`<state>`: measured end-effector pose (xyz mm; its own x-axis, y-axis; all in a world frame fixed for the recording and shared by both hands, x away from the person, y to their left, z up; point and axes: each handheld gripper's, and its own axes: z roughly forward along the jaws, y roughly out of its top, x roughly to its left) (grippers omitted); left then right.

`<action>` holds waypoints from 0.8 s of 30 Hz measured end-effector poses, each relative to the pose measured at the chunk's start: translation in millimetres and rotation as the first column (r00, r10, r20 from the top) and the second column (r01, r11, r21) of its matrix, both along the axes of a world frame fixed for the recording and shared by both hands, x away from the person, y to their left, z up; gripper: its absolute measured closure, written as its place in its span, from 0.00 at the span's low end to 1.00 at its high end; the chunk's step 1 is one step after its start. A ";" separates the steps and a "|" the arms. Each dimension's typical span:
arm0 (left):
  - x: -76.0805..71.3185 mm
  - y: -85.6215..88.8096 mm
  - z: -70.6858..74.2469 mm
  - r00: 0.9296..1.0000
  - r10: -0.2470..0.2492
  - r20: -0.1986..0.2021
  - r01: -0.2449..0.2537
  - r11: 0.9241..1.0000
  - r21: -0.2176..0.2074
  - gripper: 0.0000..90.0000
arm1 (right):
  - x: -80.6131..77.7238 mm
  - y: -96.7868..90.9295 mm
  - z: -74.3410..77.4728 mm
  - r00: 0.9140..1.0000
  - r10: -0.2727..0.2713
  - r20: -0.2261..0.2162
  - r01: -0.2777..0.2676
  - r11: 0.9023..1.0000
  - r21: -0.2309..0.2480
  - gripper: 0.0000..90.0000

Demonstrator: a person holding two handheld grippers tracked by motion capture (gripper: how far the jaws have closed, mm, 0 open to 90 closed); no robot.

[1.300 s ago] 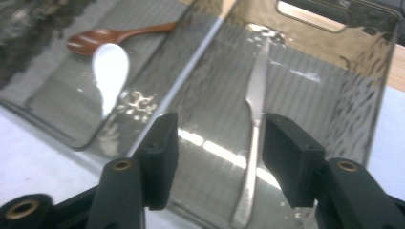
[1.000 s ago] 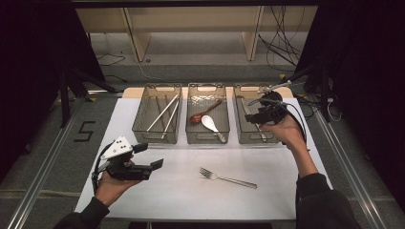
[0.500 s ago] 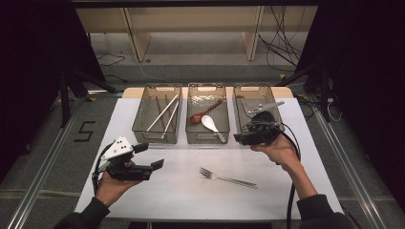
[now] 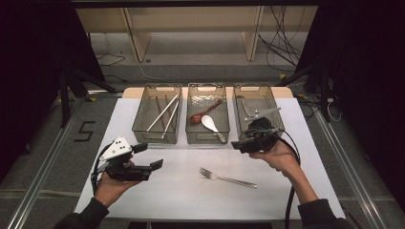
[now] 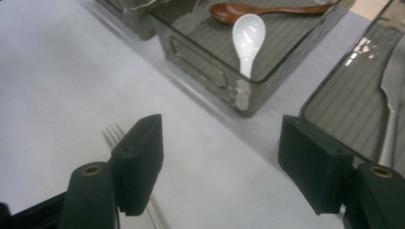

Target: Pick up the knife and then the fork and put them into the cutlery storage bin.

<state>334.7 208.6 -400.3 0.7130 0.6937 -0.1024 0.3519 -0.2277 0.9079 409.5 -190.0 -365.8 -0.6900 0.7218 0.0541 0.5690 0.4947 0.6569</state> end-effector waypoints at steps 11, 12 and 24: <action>0.0 0.1 -0.2 1.000 0.000 0.000 0.000 1.000 0.001 0.18 | -14.4 12.4 -15.0 0.994 0.083 -0.077 -0.090 0.992 -0.090 0.35; -0.1 0.1 0.0 1.000 0.001 0.001 -0.001 1.000 0.001 0.18 | -15.2 14.8 -18.2 0.992 0.088 -0.086 -0.097 0.990 -0.100 0.35; 0.1 0.0 -0.4 1.000 0.000 -0.001 0.000 1.000 0.001 0.18 | -22.3 40.8 -47.3 0.958 0.201 -0.205 -0.244 0.947 -0.210 0.45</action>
<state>334.8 208.6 -400.7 0.7127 0.6940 -0.1022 0.3528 -0.2286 0.9073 387.3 -149.2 -413.1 -0.8286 0.5584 0.0414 0.5243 0.7478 0.4074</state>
